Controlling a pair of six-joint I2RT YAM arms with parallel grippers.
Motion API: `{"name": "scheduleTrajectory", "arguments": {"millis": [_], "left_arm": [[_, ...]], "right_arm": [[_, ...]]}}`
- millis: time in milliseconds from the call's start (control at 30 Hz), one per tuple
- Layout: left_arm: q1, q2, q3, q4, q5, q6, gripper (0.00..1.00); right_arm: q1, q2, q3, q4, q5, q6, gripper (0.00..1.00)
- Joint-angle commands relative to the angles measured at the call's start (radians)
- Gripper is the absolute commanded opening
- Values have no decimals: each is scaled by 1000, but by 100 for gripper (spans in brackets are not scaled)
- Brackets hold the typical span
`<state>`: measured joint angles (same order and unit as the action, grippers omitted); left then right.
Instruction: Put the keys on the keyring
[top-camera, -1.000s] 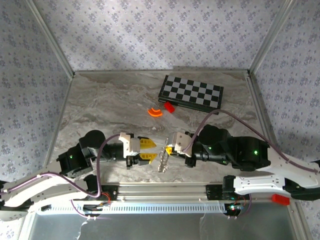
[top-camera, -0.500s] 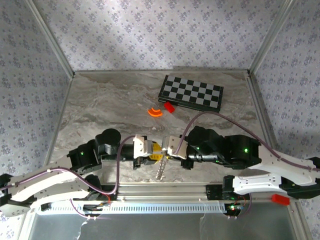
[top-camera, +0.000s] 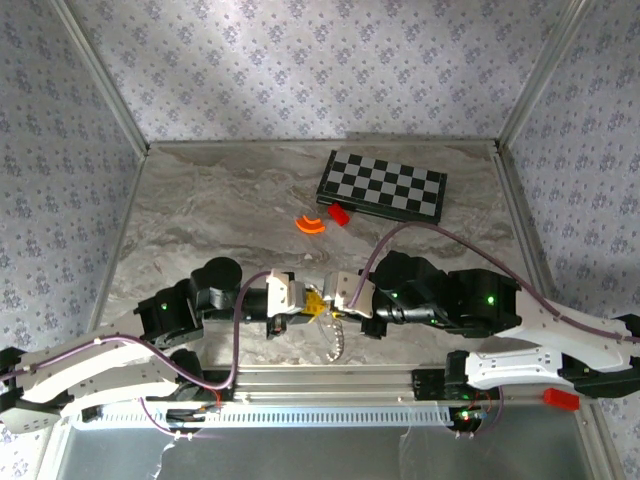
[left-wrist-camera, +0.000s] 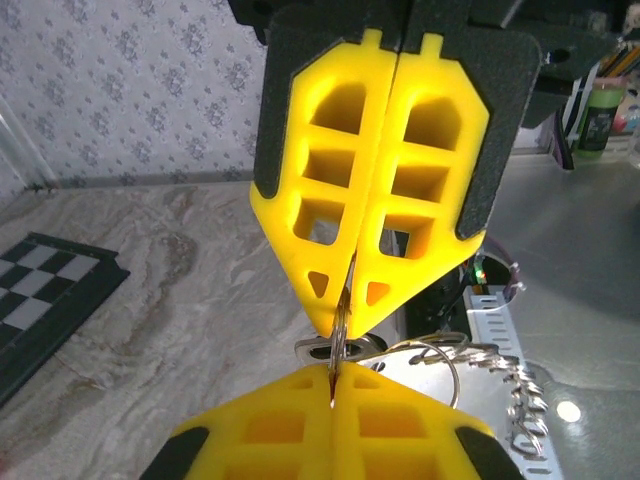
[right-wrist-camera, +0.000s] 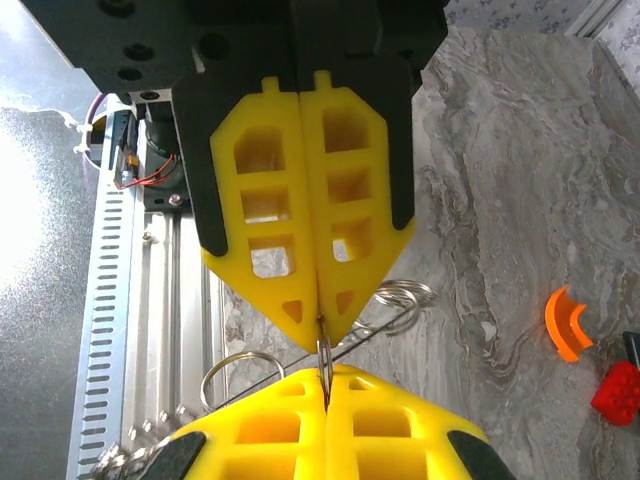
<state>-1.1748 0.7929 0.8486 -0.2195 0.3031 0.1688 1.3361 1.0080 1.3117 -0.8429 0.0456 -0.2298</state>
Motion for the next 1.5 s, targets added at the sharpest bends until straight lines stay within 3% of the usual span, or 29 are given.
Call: {"name": "scheduleTrajectory", "arguments": {"millis": [0, 133, 267, 367, 900, 1067, 1133, 1200, 1467], "left_arm": [[-8, -21, 26, 49, 17, -7, 0], [-8, -58, -6, 118, 32, -37, 0], [-8, -81, -26, 187, 63, -67, 0], [-9, -83, -35, 225, 76, -73, 0], [-7, -83, -136, 503, 134, -190, 0], [-8, -63, -87, 386, 78, -161, 0], [-9, -49, -54, 298, 44, -126, 28], [-9, -45, -42, 247, 13, -94, 37], [-9, -27, 4, 120, -35, -12, 27]], "right_arm": [[-1, 3, 10, 14, -18, -11, 0], [0, -3, 8, 26, -23, -5, 1], [0, -22, -12, 53, -46, 20, 15], [-2, -38, -35, 86, -77, 32, 17], [-8, -91, -79, 174, -97, 17, 0], [-8, -81, -58, 136, -73, -2, 0], [-8, -61, -37, 98, -60, -19, 0], [-6, -35, -9, 57, -45, -33, 0], [-5, 32, 77, -41, -31, -65, 0]]}}
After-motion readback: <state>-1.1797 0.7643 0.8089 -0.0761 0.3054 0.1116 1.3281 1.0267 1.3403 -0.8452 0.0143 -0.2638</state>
